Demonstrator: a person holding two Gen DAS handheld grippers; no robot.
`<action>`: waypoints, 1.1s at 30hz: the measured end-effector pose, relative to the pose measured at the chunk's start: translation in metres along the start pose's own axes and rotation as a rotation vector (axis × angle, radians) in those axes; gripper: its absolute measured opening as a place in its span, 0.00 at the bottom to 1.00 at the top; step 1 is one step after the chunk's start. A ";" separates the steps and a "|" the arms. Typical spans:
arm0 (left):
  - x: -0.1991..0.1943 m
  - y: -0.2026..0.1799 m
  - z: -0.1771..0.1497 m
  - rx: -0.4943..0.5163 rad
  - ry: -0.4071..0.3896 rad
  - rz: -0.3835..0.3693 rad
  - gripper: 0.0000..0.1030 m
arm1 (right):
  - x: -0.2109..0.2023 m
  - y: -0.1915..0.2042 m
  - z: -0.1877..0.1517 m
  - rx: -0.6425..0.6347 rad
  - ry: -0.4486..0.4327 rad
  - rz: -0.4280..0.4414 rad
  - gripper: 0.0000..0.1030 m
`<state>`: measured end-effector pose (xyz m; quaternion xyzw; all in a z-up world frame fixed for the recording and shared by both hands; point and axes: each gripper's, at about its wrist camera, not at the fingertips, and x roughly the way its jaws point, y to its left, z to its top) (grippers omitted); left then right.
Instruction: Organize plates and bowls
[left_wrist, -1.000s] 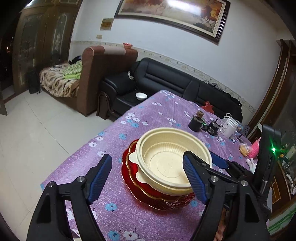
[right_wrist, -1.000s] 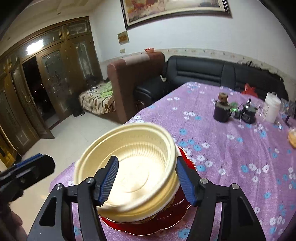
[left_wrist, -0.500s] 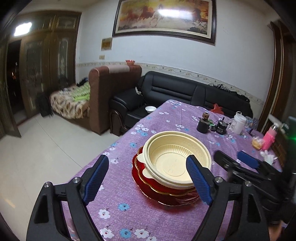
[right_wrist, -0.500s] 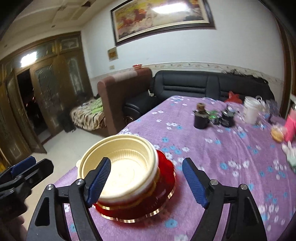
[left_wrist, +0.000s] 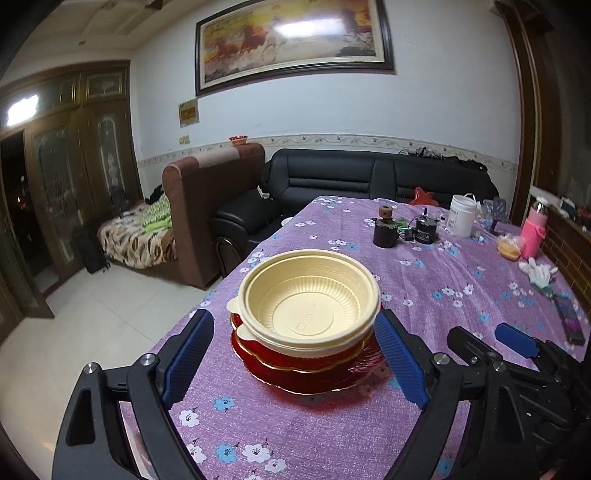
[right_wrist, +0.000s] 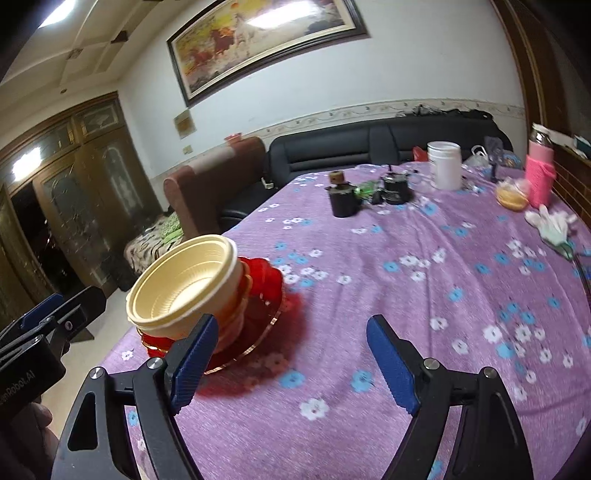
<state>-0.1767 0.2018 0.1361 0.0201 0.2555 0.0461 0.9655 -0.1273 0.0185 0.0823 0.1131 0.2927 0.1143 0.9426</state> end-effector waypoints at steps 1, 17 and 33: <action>-0.001 -0.004 -0.001 0.011 -0.002 0.001 0.87 | -0.001 -0.003 -0.002 0.007 0.001 -0.003 0.84; 0.003 -0.028 -0.012 0.065 0.028 -0.006 0.88 | -0.025 0.002 -0.020 -0.063 -0.062 -0.074 0.86; 0.012 -0.021 -0.018 0.049 0.064 -0.021 0.88 | -0.015 0.006 -0.028 -0.081 -0.028 -0.084 0.87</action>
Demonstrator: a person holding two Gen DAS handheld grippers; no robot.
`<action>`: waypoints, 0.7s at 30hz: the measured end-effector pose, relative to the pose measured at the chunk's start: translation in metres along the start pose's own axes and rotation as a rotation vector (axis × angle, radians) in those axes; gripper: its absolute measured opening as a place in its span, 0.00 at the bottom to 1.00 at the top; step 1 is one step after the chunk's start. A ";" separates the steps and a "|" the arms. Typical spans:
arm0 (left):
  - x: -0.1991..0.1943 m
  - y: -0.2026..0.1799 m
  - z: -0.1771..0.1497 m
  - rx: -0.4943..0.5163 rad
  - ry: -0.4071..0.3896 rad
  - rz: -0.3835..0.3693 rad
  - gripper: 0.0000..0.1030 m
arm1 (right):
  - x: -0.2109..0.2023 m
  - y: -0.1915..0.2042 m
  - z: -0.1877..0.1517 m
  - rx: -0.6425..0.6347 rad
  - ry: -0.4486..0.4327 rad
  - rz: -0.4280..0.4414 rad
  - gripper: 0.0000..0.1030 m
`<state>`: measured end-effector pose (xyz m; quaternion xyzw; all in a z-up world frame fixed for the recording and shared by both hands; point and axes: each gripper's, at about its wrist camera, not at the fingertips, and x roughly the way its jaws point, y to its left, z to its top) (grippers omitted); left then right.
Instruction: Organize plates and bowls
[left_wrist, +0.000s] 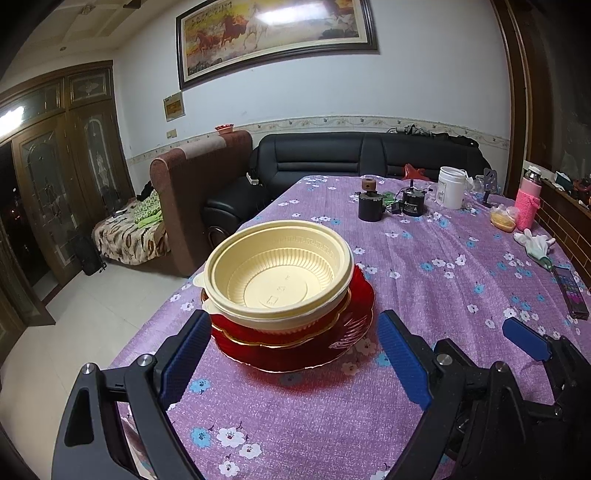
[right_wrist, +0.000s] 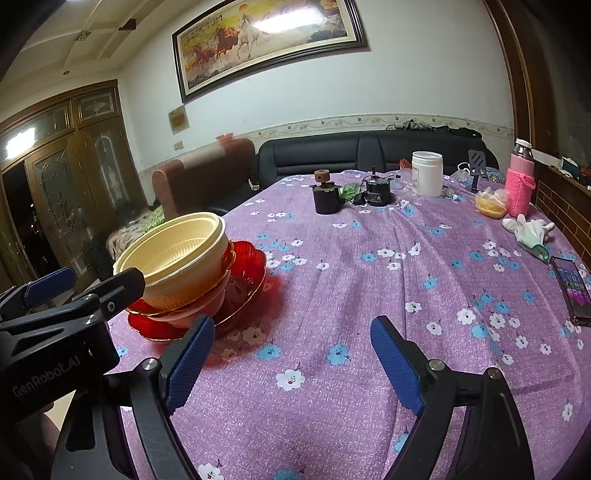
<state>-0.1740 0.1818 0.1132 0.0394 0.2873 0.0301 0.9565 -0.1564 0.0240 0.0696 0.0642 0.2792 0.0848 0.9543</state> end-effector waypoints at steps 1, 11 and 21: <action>0.001 0.000 0.000 -0.002 0.003 -0.002 0.88 | 0.001 0.001 0.000 -0.002 0.002 0.000 0.87; 0.009 0.005 -0.005 -0.016 0.036 -0.019 0.88 | 0.005 0.007 -0.005 -0.016 0.023 0.000 0.87; 0.013 0.010 -0.008 -0.027 0.050 -0.020 0.88 | 0.006 0.011 -0.006 -0.027 0.033 -0.003 0.87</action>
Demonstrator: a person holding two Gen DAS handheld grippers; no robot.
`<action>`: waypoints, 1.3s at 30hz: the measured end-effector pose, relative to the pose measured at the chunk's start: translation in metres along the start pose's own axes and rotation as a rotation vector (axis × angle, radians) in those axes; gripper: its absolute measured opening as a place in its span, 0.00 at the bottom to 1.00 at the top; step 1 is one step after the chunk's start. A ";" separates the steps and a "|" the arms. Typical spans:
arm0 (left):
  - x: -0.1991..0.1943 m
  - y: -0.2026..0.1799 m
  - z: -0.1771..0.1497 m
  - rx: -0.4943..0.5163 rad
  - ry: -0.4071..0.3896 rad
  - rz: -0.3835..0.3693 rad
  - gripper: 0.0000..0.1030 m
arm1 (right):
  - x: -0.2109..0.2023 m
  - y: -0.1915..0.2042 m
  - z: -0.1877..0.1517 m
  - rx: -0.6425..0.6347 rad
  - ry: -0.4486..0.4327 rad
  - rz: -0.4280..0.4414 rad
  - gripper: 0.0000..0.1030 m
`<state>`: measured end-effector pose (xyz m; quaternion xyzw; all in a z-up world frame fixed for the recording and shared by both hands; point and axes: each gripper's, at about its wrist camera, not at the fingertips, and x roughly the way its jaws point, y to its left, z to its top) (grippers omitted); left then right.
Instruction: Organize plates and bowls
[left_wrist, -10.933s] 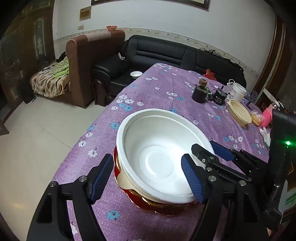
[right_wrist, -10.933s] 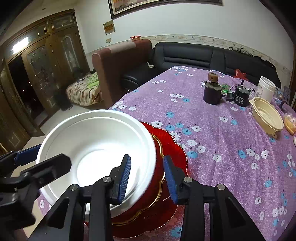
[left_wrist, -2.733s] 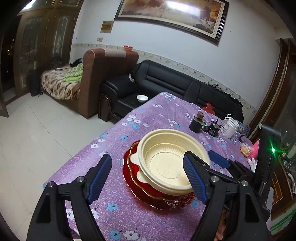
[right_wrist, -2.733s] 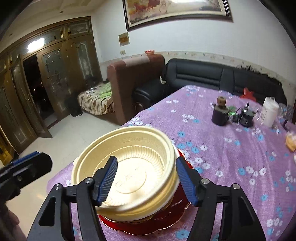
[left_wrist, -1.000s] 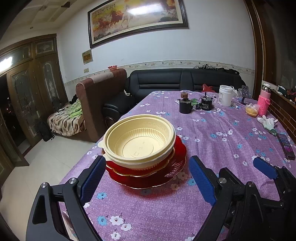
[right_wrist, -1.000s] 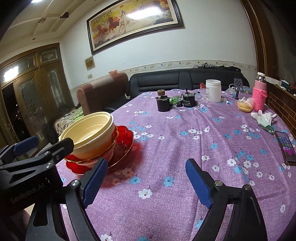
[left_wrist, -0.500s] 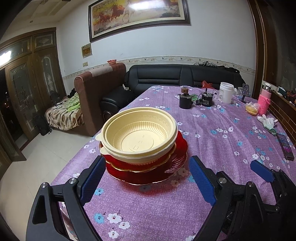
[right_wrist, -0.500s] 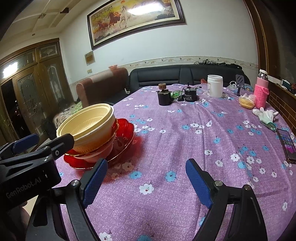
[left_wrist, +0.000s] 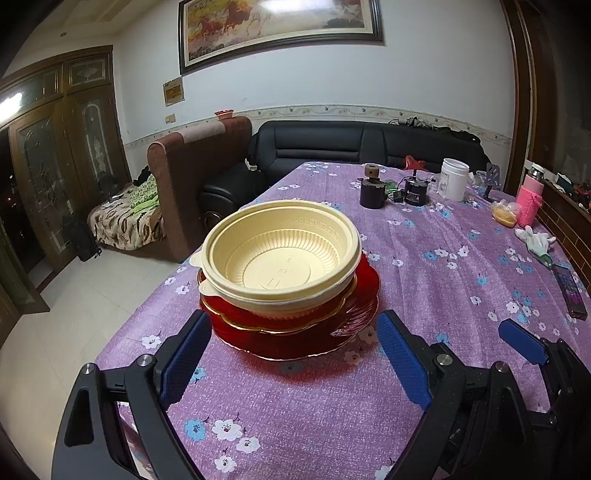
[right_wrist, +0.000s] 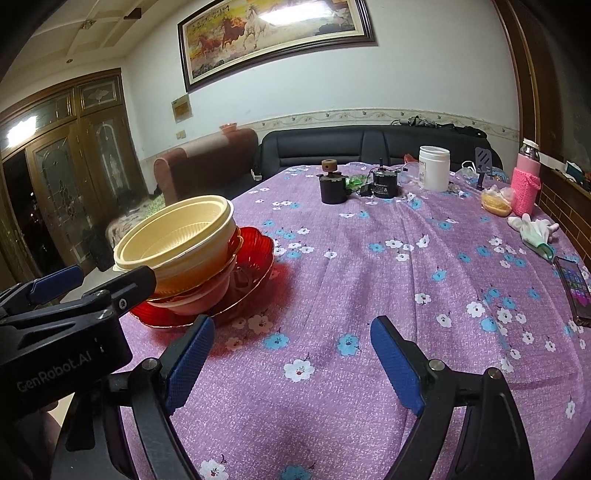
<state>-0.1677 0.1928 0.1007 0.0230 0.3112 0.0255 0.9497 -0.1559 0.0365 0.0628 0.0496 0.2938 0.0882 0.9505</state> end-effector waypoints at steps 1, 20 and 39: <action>0.001 0.000 0.000 -0.001 0.001 -0.001 0.88 | 0.000 0.000 -0.001 0.000 0.002 -0.001 0.87; 0.003 0.005 -0.004 -0.007 0.015 -0.006 0.88 | 0.000 0.011 -0.003 -0.030 0.015 0.002 0.87; 0.010 0.002 -0.007 -0.018 0.058 -0.044 0.88 | 0.001 0.018 -0.003 -0.057 0.018 -0.005 0.87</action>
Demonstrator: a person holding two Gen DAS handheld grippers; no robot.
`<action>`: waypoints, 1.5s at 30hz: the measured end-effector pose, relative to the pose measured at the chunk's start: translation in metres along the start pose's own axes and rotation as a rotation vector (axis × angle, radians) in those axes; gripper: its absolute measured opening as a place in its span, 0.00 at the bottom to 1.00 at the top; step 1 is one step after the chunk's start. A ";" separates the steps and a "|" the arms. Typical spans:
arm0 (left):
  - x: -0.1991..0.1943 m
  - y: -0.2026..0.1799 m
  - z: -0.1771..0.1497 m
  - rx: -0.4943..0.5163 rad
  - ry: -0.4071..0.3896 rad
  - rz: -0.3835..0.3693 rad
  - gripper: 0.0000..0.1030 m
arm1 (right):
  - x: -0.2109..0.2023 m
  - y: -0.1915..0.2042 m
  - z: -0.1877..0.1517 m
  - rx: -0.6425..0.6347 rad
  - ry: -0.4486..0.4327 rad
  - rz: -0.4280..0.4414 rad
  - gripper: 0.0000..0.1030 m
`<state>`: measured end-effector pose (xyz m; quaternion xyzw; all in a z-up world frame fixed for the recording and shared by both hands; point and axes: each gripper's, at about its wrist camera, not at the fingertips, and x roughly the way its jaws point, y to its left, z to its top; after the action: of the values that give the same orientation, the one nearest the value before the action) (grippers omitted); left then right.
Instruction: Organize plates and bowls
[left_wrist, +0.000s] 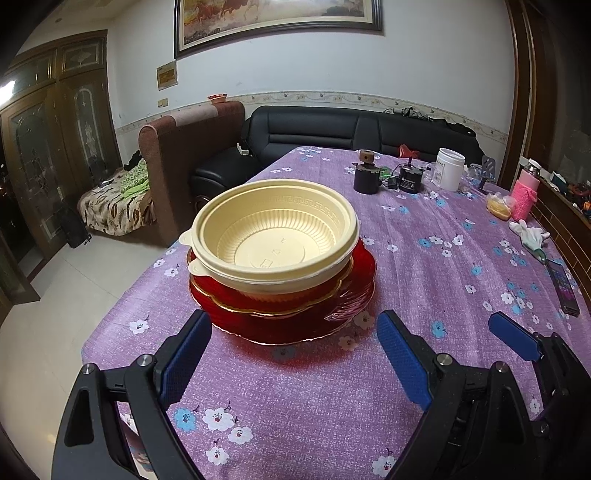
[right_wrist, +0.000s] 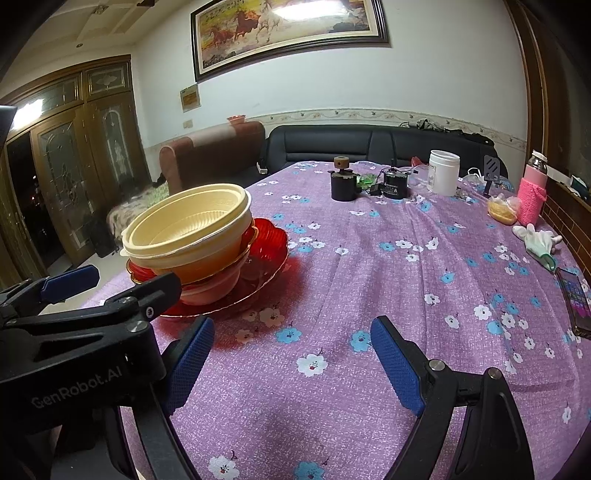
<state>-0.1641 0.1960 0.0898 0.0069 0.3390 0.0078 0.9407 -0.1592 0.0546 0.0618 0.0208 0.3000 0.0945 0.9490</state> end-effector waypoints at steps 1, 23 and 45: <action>0.000 0.000 0.000 0.000 0.001 0.000 0.88 | 0.000 0.000 0.000 0.000 0.000 0.000 0.87; 0.008 0.008 -0.004 -0.024 0.035 -0.026 0.88 | 0.006 0.007 -0.004 -0.012 0.018 0.001 0.87; 0.015 0.016 -0.010 -0.054 0.063 -0.043 0.88 | 0.013 0.012 -0.007 -0.018 0.044 0.003 0.87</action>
<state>-0.1593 0.2124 0.0729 -0.0261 0.3684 -0.0031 0.9293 -0.1553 0.0687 0.0496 0.0106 0.3199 0.0992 0.9422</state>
